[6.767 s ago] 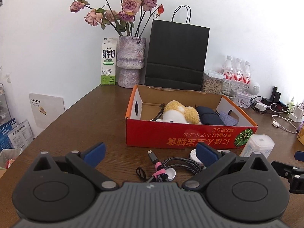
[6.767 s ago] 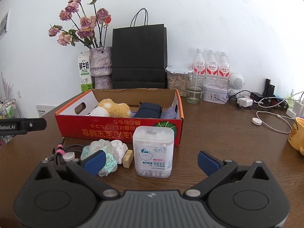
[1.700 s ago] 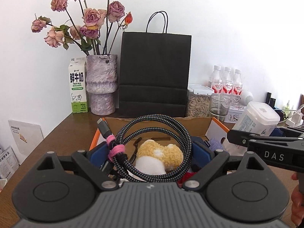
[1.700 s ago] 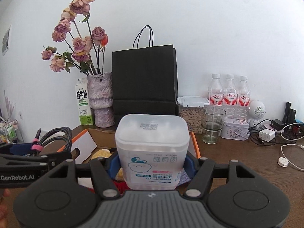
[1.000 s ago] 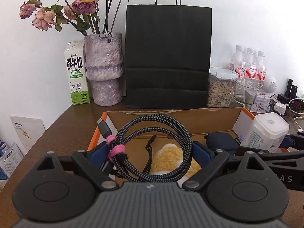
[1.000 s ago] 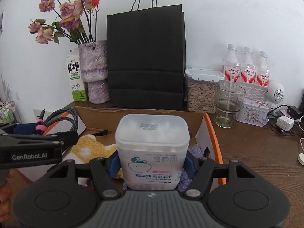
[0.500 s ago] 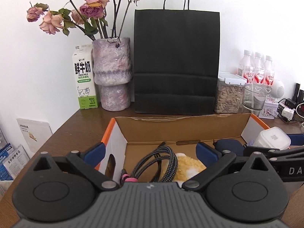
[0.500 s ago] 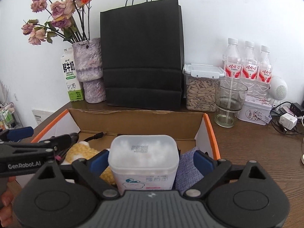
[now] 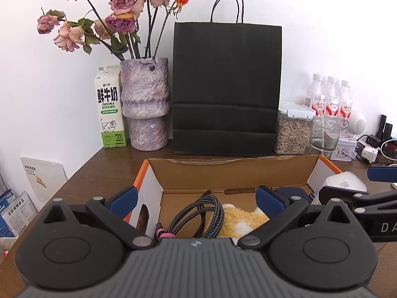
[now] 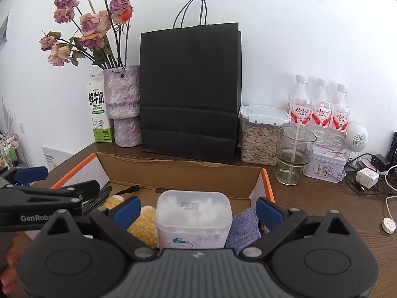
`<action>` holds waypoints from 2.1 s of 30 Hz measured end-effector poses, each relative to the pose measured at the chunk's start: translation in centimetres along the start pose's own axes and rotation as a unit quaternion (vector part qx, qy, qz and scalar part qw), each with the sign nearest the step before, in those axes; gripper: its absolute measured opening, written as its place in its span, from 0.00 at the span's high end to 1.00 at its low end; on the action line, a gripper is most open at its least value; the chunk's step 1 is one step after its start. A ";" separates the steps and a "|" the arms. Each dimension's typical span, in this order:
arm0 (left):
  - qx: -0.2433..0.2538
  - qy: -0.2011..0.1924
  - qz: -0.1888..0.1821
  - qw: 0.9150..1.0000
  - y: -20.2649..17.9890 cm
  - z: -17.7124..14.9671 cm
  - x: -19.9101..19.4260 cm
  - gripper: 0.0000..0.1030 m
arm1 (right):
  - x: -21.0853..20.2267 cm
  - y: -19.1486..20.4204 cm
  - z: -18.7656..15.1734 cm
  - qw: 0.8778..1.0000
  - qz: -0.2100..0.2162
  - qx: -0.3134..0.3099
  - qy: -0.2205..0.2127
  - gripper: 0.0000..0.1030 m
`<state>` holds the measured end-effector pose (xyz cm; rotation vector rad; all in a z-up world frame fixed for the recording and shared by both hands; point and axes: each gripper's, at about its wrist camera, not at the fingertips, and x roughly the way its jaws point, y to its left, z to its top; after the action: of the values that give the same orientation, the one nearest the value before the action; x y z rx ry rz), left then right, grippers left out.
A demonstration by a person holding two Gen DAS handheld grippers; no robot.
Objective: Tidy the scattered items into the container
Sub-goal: 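Carry the coiled cable and cotton-swab box into the box and open both tools, then withdraw both tools from the box toward the loose table items, then grasp a white bottle cap with the left tool while the right tool grasps the clear plastic bag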
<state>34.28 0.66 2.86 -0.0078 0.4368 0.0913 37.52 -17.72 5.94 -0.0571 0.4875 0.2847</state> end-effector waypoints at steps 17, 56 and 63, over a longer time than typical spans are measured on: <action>-0.024 -0.010 -0.010 1.000 1.3 -1.6 -5.4 0.00 | -6.2 0.7 -1.9 0.999 -0.002 -0.021 -0.025 0.00; -0.013 0.086 0.004 0.996 3.7 -9.9 -12.4 0.00 | -12.8 1.3 -12.8 0.997 0.018 0.004 0.071 0.00; 0.003 0.111 -0.002 0.994 2.9 -10.6 -11.3 0.00 | -12.7 1.5 -12.9 0.997 0.020 0.002 0.076 0.00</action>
<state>19.34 2.29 -1.97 -0.0126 0.6589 0.0858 20.51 -21.05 0.53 -0.0657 0.6416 0.3198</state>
